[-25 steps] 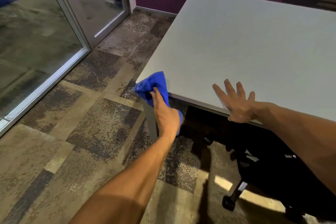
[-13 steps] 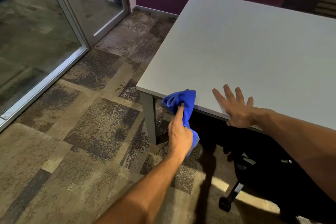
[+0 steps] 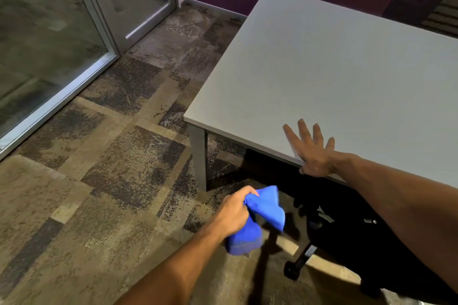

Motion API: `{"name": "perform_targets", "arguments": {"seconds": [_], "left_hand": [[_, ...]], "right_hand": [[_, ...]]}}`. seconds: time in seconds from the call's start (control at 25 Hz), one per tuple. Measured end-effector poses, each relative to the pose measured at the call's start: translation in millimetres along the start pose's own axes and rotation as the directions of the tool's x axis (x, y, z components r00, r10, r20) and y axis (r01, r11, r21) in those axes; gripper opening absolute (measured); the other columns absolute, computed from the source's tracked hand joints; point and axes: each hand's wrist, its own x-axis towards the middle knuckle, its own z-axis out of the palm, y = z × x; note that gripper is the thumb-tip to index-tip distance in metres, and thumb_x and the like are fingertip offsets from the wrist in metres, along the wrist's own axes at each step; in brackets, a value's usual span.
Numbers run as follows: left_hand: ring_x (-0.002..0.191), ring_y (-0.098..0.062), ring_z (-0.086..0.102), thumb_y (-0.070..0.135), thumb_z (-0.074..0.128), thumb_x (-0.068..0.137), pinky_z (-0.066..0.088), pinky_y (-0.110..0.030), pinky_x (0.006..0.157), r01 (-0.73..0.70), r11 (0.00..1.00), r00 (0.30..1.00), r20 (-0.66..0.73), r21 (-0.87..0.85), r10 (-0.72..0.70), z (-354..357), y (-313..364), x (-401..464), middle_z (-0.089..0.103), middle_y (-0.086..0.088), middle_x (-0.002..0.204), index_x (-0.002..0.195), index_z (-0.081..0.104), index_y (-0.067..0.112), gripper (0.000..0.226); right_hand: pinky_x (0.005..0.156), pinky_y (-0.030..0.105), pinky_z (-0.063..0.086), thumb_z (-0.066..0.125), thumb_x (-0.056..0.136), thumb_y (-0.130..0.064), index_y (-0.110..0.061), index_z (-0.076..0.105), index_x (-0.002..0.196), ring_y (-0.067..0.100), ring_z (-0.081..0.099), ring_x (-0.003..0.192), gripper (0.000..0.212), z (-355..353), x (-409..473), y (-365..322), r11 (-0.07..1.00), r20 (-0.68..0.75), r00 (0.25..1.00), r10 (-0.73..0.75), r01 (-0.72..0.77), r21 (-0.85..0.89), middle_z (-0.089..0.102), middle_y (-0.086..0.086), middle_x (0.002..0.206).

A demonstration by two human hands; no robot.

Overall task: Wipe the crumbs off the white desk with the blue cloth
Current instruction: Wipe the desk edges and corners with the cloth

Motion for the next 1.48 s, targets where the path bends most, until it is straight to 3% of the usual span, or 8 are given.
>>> {"name": "perform_targets", "arguments": {"seconds": [0.32, 0.4, 0.52, 0.64, 0.72, 0.92, 1.2, 1.48], "left_hand": [[0.087, -0.025, 0.063, -0.006, 0.046, 0.078, 0.046, -0.027, 0.073, 0.234, 0.964, 0.898, -0.409, 0.127, -0.164, -95.1, -3.3, 8.8, 0.069, -0.012, 0.101, 0.088, 0.071, 0.008, 0.030], [0.091, -0.027, 0.063, 0.009, 0.056, 0.081, 0.050, -0.030, 0.084, 0.281, 0.950, 0.860, -0.474, 0.134, -0.187, -115.8, 9.6, 19.7, 0.059, -0.011, 0.111, 0.087, 0.070, 0.005, 0.016], [0.078, -0.023, 0.061, 0.044, 0.057, 0.087, 0.050, -0.031, 0.082, 0.303, 0.947, 0.809, -0.554, 0.107, -0.196, -141.6, 24.4, 41.8, 0.060, -0.015, 0.113, 0.070, 0.063, 0.012, 0.037], [0.083, -0.017, 0.050, 0.021, 0.059, 0.094, 0.039, -0.026, 0.079, 0.270, 0.960, 0.728, -0.668, 0.079, -0.150, -152.5, 37.1, 57.9, 0.050, -0.016, 0.130, 0.116, 0.060, 0.009, 0.025], [0.096, -0.024, 0.054, 0.007, 0.064, 0.090, 0.041, -0.027, 0.081, 0.223, 0.974, 0.673, -0.728, 0.033, -0.130, -148.8, 47.5, 63.9, 0.048, -0.015, 0.130, 0.138, 0.041, 0.006, 0.053], [0.092, -0.032, 0.066, -0.008, 0.060, 0.085, 0.058, -0.045, 0.082, 0.146, 0.988, 0.591, -0.796, -0.056, -0.132, -115.3, 55.8, 69.6, 0.061, -0.016, 0.107, 0.117, 0.048, 0.002, 0.036], [0.097, -0.024, 0.069, -0.006, 0.058, 0.088, 0.059, -0.036, 0.086, 0.055, 0.998, 0.767, -0.640, 0.003, -0.041, -17.2, 71.4, 59.2, 0.057, -0.018, 0.123, 0.128, 0.046, 0.003, 0.043], [0.120, -0.027, 0.057, -0.007, 0.052, 0.089, 0.048, -0.040, 0.104, -0.056, 0.894, 0.947, -0.259, 0.445, 0.188, 32.4, 78.2, 35.9, 0.036, -0.016, 0.152, 0.152, 0.026, 0.011, 0.070]], "right_hand": [[0.109, 0.070, -0.016, 0.062, 0.088, -0.003, -0.054, -0.045, 0.131, 0.036, -0.046, 0.135, 0.126, -2.8, -1.0, -0.8, 0.999, 0.012, 1.000, -0.014, 0.014, 0.045, -0.055, -0.005, 0.144], [0.109, 0.070, -0.017, 0.061, 0.087, -0.001, -0.053, -0.046, 0.131, 0.036, -0.047, 0.134, 0.126, -3.4, -1.8, -1.9, 0.999, 0.015, 1.000, -0.009, 0.008, 0.050, -0.056, -0.005, 0.144], [0.107, 0.069, -0.019, 0.061, 0.088, -0.003, -0.052, -0.046, 0.131, 0.035, -0.048, 0.133, 0.126, -3.0, -1.1, -1.6, 0.999, 0.015, 1.000, -0.012, 0.012, 0.053, -0.057, -0.005, 0.143], [0.106, 0.069, -0.020, 0.062, 0.090, -0.005, -0.052, -0.047, 0.131, 0.035, -0.050, 0.132, 0.125, -1.3, 2.0, 0.0, 0.998, 0.003, 1.000, -0.021, 0.021, 0.051, -0.058, -0.005, 0.142], [0.106, 0.069, -0.021, 0.059, 0.089, 0.000, -0.052, -0.046, 0.131, 0.035, -0.050, 0.131, 0.125, 1.9, 3.2, 1.0, 0.998, -0.014, 1.000, -0.020, 0.021, 0.053, -0.058, -0.006, 0.142], [0.107, 0.069, -0.022, 0.057, 0.088, 0.005, -0.053, -0.046, 0.131, 0.034, -0.051, 0.130, 0.125, 5.3, 6.7, 1.6, 0.998, -0.047, 0.999, -0.009, 0.012, 0.058, -0.058, -0.007, 0.142], [0.109, 0.069, -0.020, 0.053, 0.086, 0.007, -0.051, -0.044, 0.134, 0.034, -0.050, 0.133, 0.123, 7.3, 6.0, -0.9, 0.999, -0.060, 0.998, 0.005, -0.002, 0.053, -0.056, -0.005, 0.145], [0.110, 0.069, -0.015, 0.047, 0.078, 0.010, -0.047, -0.040, 0.140, 0.038, -0.045, 0.135, 0.120, 6.6, 8.3, 3.9, 0.999, -0.032, 0.999, -0.005, 0.007, 0.038, -0.052, -0.003, 0.148]]}}
